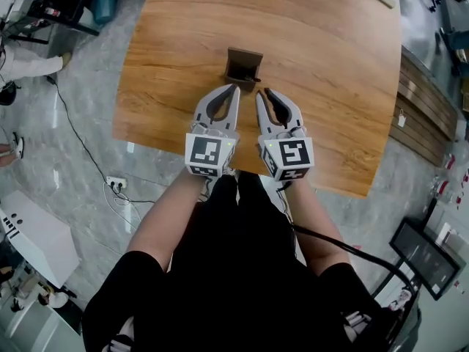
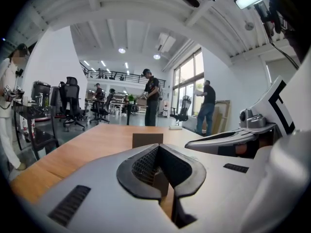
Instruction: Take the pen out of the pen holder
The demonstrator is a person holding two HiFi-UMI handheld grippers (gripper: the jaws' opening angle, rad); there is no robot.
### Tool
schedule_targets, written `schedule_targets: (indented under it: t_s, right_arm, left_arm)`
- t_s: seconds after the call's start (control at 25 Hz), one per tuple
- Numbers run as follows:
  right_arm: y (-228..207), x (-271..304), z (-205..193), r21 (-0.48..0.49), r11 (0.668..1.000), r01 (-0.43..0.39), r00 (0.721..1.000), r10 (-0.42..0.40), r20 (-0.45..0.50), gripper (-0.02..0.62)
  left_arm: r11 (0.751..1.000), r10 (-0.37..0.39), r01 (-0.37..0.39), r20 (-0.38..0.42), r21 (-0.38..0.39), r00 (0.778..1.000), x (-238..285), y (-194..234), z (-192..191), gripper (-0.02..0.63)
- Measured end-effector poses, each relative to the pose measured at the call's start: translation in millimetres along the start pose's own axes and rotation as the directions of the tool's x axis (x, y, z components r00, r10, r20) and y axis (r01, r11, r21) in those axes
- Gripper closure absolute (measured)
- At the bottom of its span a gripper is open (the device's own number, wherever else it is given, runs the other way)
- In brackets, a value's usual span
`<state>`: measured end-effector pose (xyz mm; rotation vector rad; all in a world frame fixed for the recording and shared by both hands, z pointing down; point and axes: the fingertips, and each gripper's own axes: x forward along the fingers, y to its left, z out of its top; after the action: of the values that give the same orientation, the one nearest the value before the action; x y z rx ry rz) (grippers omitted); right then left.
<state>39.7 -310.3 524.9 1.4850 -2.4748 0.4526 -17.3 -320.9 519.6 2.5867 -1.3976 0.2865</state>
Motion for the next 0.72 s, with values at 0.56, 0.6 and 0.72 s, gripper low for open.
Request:
schedule_targets:
  t_s: [0.56,0.6,0.72]
  right_arm:
    - [-18,50,-26,0.008,1.0,-0.01,0.997,0.01,-0.082,0.505]
    - [-17,50,-25,0.0,1.0,-0.01,0.997,0.01,-0.079,0.506]
    - [-13,52,-23,-0.025,0.999,-0.02,0.997,0.018,-0.075,0.548]
  left_arm:
    - [0.999,0.014,-0.015,-0.04,-0.04,0.999,28,19,-25,0.606]
    - [0.999,0.013,-0.015,-0.04,-0.043,0.999,28,20,-25,0.606]
    - [0.999,0.015,-0.016,-0.038,-0.046,0.999,28,21,-24,0.606]
